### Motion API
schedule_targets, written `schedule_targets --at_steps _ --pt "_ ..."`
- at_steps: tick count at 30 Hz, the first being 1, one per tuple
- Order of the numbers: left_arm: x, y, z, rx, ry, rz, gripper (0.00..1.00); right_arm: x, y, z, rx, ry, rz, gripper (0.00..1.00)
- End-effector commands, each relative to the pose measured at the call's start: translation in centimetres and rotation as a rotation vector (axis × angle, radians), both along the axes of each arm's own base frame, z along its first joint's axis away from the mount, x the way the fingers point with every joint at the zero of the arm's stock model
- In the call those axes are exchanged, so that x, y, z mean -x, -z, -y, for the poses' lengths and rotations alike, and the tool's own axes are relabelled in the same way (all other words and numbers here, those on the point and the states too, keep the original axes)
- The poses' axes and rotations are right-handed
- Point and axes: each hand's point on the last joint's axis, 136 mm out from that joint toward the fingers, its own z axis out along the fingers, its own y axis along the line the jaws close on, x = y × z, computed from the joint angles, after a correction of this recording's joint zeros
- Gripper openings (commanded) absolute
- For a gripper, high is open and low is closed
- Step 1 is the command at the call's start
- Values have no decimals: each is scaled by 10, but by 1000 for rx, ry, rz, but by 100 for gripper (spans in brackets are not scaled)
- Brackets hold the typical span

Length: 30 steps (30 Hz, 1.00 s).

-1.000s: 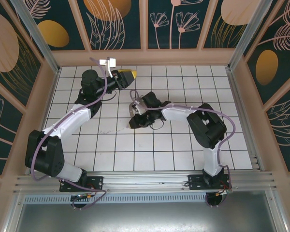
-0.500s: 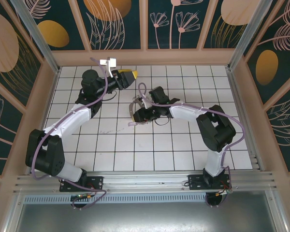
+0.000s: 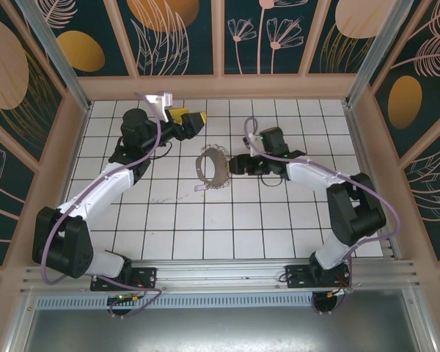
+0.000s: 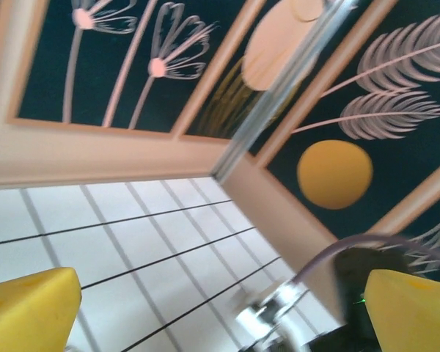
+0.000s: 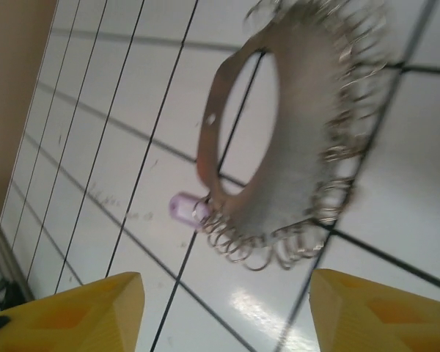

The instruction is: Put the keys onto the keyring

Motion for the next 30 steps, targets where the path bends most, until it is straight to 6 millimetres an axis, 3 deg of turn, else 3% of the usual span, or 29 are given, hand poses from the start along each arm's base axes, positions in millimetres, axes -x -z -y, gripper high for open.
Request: schedule_targets --at_steps 1,9,11,12,13,16,21,26,30 --pt "-8 28 -33 -110 -192 -6 98 -22 -31 31 20 107 144 64" --pt "10 45 -104 -273 -538 195 99 -77 -94 145 119 577 381 67" --pt "13 53 -124 -336 -638 199 98 -85 -98 176 154 704 410 81" --pt "16 57 -133 -364 -679 203 99 -89 -98 192 171 759 416 93" --pt "19 60 -139 -395 -704 217 99 -91 -98 206 186 807 423 99" --pt "33 68 -160 -445 -795 253 98 -91 -88 244 239 934 450 99" --pt "52 100 -195 -538 -907 264 99 -75 -73 289 338 1075 529 99" --pt "57 135 -230 -555 -986 229 99 -56 -56 318 405 1149 622 99" --pt "59 150 -240 -545 -1003 237 99 -49 -36 321 419 1112 672 99"
